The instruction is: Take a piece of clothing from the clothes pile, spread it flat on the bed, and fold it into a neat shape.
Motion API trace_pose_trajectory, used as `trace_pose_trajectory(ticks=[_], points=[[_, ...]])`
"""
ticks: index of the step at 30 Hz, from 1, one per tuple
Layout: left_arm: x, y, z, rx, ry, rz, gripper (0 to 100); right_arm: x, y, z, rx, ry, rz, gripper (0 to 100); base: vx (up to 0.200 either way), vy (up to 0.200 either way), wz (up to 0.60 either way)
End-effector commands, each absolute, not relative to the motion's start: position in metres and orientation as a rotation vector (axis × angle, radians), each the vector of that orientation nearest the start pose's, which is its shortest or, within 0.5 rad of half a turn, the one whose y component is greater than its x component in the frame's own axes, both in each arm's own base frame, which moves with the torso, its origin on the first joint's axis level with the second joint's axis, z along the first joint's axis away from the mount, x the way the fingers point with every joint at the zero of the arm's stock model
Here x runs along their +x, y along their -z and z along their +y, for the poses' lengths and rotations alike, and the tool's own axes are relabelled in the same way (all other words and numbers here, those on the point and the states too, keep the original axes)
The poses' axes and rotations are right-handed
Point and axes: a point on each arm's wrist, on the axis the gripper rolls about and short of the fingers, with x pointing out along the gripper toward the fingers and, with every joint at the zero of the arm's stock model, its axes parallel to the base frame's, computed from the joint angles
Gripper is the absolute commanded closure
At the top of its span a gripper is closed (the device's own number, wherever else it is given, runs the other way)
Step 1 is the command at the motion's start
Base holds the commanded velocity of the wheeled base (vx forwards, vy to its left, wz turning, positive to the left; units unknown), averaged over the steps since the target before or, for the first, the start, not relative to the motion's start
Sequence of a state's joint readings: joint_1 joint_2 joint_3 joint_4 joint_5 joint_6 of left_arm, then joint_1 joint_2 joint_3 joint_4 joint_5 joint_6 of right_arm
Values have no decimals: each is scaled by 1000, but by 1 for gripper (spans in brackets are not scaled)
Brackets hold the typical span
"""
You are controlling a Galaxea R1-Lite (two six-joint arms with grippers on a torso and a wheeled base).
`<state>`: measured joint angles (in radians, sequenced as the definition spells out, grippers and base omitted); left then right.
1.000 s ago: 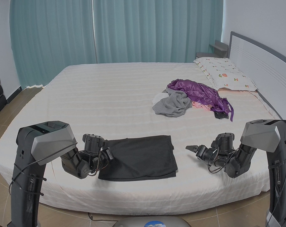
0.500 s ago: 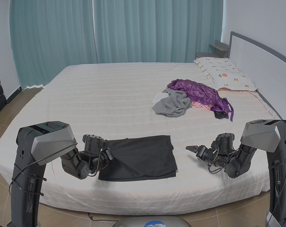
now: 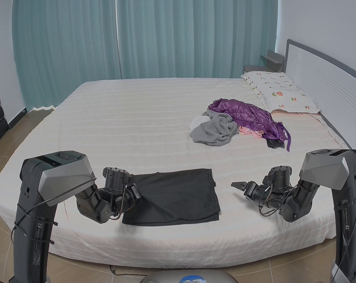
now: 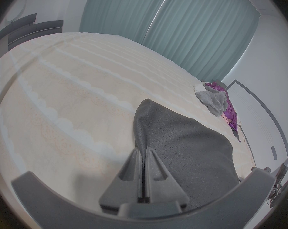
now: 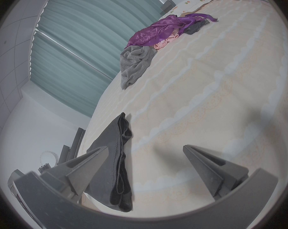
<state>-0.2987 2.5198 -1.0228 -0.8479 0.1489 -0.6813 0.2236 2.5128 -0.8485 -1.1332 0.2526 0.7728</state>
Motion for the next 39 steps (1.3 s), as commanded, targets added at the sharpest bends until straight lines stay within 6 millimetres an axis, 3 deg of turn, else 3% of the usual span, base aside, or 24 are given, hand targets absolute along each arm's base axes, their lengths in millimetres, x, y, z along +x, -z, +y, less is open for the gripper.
trace_pose_trajectory(ticks=[1,4,39], points=[[397,54,-118,-517,-76,648,100,378,56,92,746,-236,688,0,0,0,0],[397,55,-118,-517,-78,649,100,378,56,92,749,-235,689,0,0,0,0],[399,54,-115,-534,-87,643,100,378,57,92,746,-234,689,0,0,200,0]])
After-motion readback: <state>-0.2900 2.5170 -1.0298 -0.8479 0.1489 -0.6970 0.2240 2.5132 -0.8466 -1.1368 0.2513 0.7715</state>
